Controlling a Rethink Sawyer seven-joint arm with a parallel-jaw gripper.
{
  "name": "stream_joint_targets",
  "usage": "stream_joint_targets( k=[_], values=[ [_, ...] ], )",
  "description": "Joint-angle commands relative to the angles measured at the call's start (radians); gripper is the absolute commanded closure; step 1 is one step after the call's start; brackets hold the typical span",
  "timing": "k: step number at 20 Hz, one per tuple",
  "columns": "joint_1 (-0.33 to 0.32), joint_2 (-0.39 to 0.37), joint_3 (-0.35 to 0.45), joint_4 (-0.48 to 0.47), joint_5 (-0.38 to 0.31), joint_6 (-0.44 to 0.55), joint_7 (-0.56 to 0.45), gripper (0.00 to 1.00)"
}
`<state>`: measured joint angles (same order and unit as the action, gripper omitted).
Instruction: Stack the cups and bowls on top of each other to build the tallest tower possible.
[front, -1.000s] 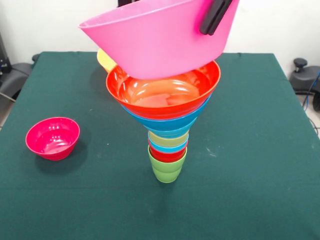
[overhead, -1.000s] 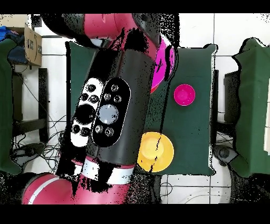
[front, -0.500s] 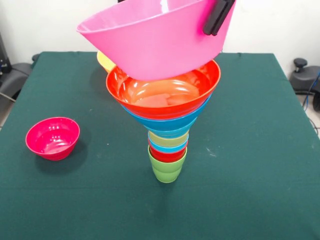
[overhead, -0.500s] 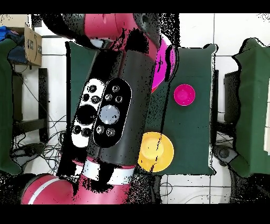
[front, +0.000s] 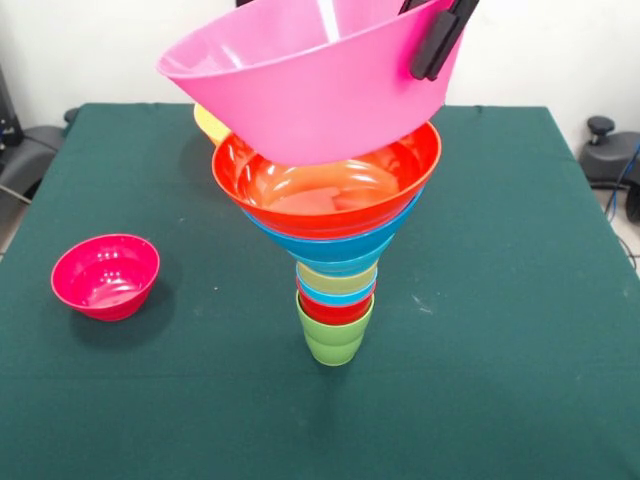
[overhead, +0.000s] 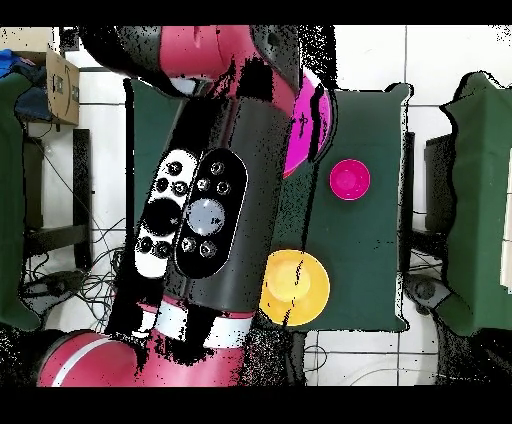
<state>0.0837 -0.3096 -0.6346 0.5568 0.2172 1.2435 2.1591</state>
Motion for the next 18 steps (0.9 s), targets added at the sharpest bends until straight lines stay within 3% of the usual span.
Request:
stream_joint_targets(
  k=[1, 18],
  values=[
    [0.051, -0.024, 0.082, 0.126, -0.156, 0.005, -0.321, 1.00],
    [0.084, -0.013, 0.079, 0.081, -0.261, 0.010, -0.297, 1.00]
  ],
)
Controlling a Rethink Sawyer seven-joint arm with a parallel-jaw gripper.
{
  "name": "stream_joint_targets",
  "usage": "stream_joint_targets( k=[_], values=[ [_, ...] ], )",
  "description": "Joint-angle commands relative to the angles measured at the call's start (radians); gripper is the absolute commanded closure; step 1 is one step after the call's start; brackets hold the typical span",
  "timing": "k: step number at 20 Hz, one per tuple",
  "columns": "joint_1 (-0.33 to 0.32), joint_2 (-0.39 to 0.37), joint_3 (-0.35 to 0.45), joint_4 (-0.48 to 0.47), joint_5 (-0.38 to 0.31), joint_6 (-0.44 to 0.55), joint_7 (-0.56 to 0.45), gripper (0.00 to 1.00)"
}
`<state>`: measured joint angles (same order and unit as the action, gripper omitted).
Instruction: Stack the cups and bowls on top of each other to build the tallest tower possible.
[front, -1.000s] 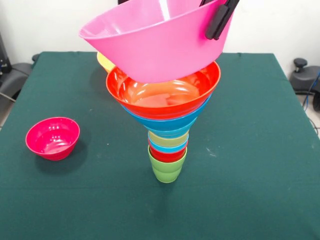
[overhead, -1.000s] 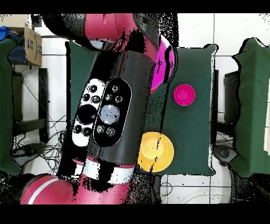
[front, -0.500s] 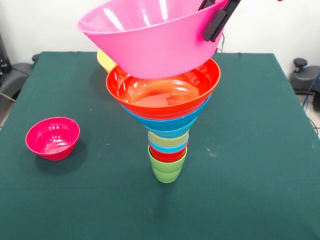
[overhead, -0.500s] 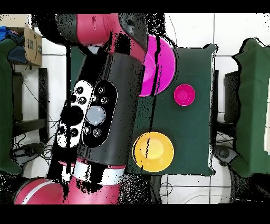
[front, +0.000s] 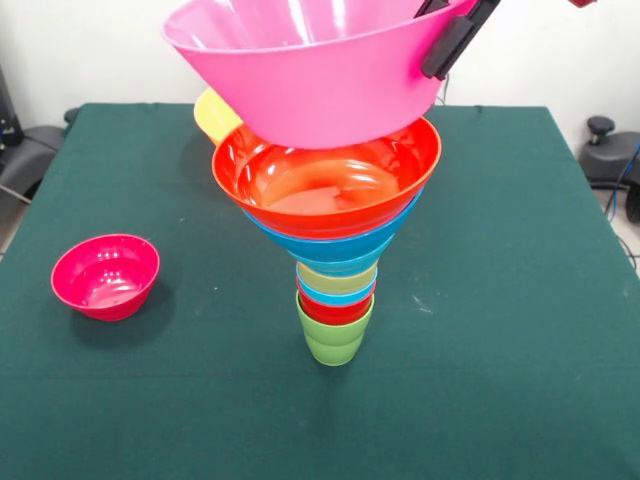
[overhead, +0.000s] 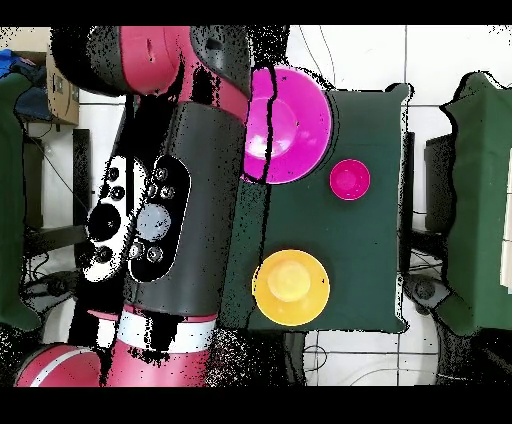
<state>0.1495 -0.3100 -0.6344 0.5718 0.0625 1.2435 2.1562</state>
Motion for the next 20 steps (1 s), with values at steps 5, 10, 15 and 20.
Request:
stream_joint_targets(
  k=[5, 10, 15, 20],
  values=[
    [0.024, -0.021, 0.089, 0.077, -0.122, -0.011, -0.301, 1.00],
    [0.032, -0.034, 0.095, 0.107, -0.143, -0.048, -0.297, 1.00],
    [0.044, -0.037, 0.092, 0.119, -0.163, -0.064, -0.286, 1.00],
    [0.053, -0.039, 0.096, 0.130, -0.173, -0.071, -0.262, 1.00]
  ],
)
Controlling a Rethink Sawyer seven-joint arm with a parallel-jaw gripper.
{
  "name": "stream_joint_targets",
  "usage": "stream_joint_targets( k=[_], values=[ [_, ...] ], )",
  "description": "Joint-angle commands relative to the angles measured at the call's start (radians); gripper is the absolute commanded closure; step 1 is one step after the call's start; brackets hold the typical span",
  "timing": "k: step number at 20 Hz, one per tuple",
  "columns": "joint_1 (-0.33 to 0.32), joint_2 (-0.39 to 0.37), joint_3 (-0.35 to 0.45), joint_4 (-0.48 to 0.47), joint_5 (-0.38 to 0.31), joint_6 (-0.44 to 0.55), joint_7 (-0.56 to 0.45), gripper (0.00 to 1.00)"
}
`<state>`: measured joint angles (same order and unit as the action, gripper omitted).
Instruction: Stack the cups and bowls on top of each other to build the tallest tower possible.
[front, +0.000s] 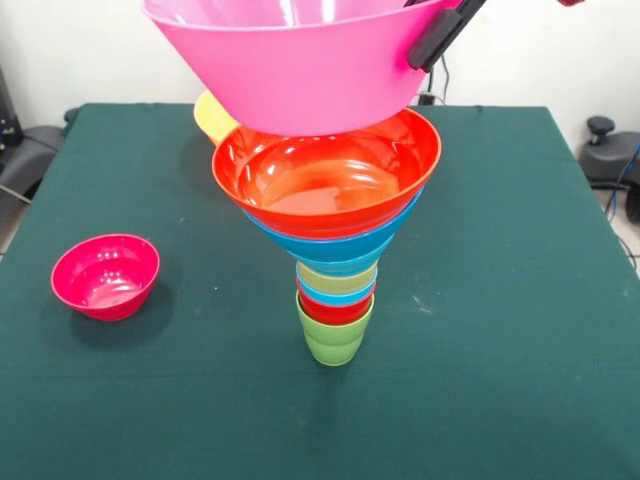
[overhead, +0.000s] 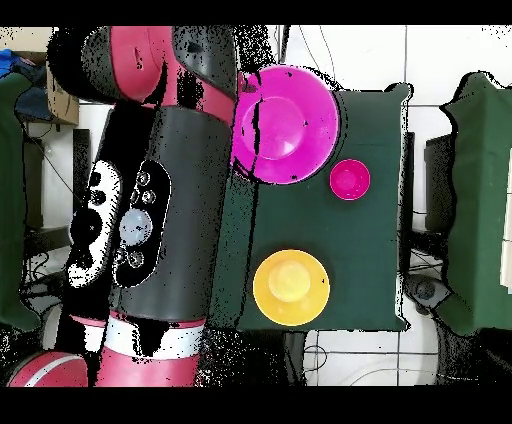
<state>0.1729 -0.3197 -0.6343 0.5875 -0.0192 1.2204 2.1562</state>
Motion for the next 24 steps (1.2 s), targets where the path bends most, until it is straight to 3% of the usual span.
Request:
stream_joint_targets(
  k=[1, 24],
  values=[
    [0.034, -0.028, 0.094, 0.112, -0.095, -0.047, -0.257, 1.00],
    [0.070, -0.043, 0.075, 0.195, -0.128, -0.155, -0.192, 1.00]
  ],
)
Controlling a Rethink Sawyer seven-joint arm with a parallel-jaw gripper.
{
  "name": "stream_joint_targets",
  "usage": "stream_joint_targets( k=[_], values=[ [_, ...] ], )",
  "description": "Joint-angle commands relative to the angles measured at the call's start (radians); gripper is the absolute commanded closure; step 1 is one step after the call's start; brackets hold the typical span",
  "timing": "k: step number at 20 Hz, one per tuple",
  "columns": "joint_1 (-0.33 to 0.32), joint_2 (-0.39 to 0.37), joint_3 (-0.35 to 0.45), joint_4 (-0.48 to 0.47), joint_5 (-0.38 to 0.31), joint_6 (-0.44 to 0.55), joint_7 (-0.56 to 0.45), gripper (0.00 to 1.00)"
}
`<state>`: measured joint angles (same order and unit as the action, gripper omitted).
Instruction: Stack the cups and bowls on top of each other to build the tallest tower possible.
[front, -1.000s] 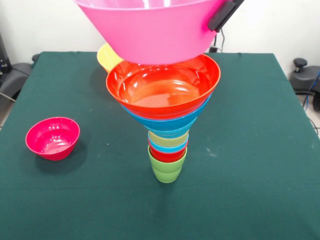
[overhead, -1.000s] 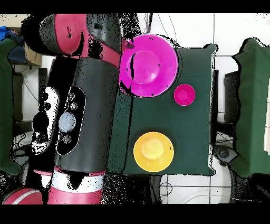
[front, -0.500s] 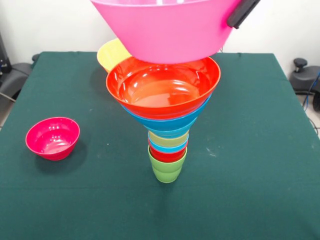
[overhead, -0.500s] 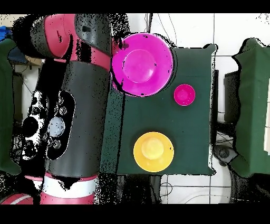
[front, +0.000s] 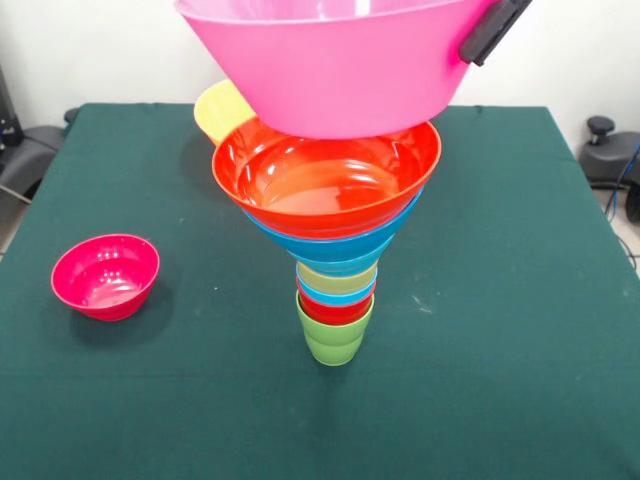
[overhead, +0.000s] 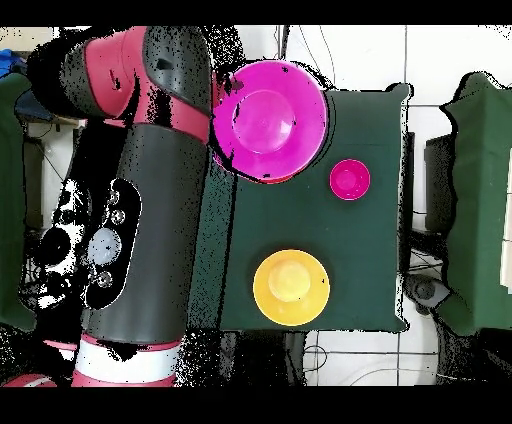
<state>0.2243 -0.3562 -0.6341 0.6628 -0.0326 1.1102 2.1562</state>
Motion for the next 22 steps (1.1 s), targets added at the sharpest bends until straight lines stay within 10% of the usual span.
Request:
stream_joint_targets(
  k=[1, 22],
  values=[
    [0.018, -0.006, 0.074, 0.120, -0.115, -0.050, -0.191, 1.00],
    [0.030, -0.009, 0.072, 0.154, -0.151, -0.080, -0.127, 1.00]
  ],
)
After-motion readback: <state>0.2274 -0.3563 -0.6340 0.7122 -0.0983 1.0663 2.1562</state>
